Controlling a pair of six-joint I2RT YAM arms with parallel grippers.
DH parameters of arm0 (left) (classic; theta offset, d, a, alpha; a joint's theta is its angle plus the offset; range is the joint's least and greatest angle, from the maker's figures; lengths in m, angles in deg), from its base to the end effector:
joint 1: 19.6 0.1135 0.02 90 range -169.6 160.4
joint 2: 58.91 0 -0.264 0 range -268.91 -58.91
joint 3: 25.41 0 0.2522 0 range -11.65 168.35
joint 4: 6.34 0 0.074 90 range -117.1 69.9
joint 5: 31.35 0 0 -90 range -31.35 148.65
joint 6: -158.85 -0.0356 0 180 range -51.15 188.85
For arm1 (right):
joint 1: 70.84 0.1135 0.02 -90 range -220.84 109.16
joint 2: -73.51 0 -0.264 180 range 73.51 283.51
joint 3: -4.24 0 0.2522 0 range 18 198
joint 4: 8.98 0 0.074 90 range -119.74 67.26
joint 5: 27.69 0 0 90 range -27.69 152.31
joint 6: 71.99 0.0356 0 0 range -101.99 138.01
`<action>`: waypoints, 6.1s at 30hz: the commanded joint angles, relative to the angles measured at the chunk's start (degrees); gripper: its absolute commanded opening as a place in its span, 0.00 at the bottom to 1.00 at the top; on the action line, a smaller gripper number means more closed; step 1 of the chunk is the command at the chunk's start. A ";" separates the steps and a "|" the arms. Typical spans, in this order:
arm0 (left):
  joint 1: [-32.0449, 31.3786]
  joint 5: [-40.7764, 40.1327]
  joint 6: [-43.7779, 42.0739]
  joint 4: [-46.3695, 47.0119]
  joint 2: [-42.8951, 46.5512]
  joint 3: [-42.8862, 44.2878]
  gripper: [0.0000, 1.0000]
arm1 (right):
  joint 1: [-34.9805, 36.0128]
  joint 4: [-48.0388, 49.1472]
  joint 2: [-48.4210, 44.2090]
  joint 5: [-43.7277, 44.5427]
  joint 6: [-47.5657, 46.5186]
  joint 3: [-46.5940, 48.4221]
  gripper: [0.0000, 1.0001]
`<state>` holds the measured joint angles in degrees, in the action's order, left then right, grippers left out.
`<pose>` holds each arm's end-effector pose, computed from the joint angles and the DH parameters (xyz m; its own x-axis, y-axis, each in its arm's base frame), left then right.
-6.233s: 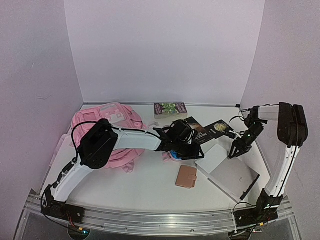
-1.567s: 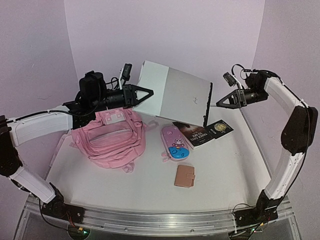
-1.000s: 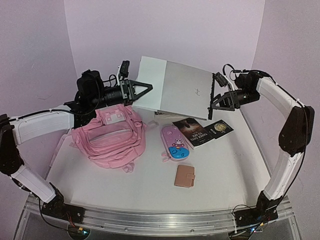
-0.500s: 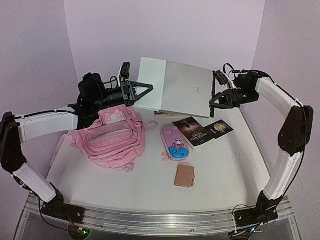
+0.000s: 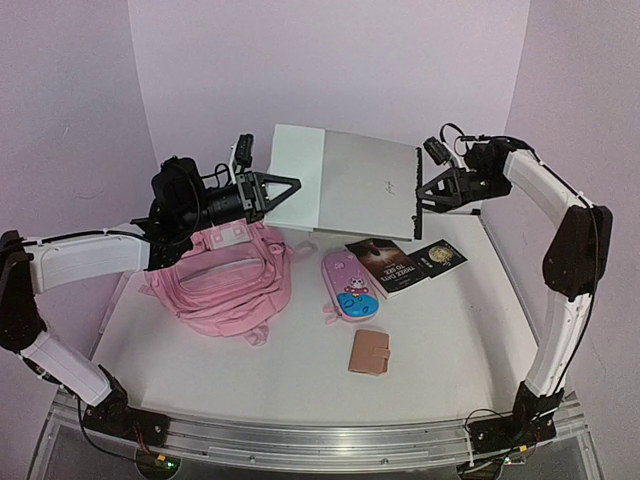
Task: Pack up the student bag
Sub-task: Pick up the book at the corner of the board, then place the book in the student bag.
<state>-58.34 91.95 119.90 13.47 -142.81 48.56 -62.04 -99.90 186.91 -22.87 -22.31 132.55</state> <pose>0.2550 -0.2296 0.3503 -0.6507 -0.3113 -0.6926 0.6981 0.1135 -0.7069 0.3772 0.0943 0.3460 -0.5688 -0.1431 -0.8100 -0.8118 -0.0608 0.5808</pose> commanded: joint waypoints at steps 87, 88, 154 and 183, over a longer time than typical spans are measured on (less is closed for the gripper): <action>2.96 3.92 5.64 3.58 8.94 -1.98 0.04 | 12.63 109.41 -20.38 10.06 97.41 -37.41 0.95; 2.96 3.65 5.59 3.38 8.83 -1.93 0.04 | 12.77 109.79 -20.53 10.05 97.94 -37.59 0.91; -2.49 -42.04 -36.89 -98.66 -23.15 27.02 0.34 | 8.14 89.69 -26.32 25.36 86.78 -64.59 0.03; -2.71 -29.47 -32.33 -88.47 -19.10 26.12 0.00 | 15.74 84.97 -15.45 35.25 82.12 -55.92 0.00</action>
<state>-60.86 55.87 84.23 -81.83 -167.94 72.97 -46.76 -17.83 169.39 10.00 60.44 70.68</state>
